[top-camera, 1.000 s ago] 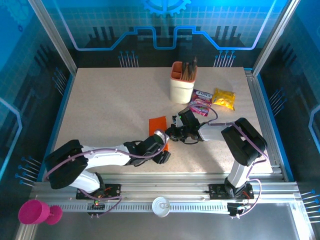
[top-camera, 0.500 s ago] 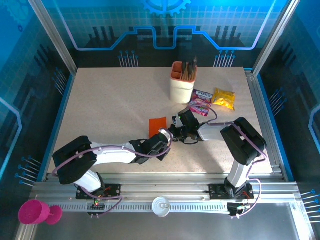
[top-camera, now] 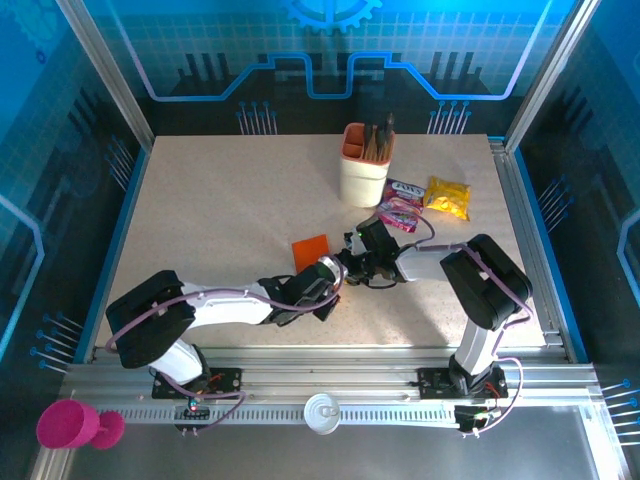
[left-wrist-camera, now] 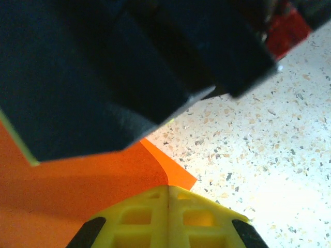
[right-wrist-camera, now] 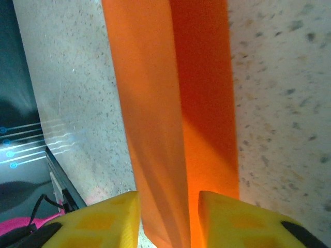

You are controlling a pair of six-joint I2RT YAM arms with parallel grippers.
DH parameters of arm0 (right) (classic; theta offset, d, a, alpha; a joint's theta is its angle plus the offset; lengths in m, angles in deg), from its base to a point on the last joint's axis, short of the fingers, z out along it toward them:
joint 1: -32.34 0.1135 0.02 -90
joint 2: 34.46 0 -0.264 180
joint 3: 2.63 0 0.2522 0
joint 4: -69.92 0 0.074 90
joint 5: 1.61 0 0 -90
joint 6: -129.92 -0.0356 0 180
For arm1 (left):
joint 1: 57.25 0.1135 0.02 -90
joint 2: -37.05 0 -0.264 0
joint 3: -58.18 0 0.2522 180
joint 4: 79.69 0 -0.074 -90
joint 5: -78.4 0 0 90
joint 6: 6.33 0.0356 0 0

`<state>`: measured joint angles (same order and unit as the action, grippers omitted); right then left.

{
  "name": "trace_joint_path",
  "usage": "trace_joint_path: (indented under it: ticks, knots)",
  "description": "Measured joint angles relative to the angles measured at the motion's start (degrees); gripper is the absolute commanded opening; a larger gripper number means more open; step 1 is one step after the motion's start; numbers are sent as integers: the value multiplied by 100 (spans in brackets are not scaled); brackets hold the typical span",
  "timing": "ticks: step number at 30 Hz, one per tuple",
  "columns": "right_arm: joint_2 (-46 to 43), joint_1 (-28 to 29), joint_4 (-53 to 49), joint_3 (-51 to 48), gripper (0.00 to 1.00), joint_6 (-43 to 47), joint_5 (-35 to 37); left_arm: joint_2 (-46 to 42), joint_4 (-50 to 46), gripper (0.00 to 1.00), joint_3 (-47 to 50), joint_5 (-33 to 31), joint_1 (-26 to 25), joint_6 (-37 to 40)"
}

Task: Fold a paper plane with a square sheet of paper (pick it up from the middle)

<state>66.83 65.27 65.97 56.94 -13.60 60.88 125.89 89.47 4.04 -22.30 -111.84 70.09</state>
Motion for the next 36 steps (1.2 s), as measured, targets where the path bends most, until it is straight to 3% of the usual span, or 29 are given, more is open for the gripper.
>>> trace_joint_path:
  ticks: [6,11,17,22,36]
  knots:
    - [-584,-509,-728,70,35,498,101,-168,0,0,0,522,118,-153]
    - [-682,-570,-1552,817,28,1156,144,-179,-2,0,-2,898,118,-199]
    - [-55,-420,-1958,1847,12,1725,-22,-166,0,0,-13,1121,146,-286]
    - [614,-219,-2138,2131,0,1932,-127,-144,-2,0,-42,1211,262,-297]
    - [1394,-201,-2131,2083,0,2015,-197,-144,-85,0,-42,1355,592,-295]
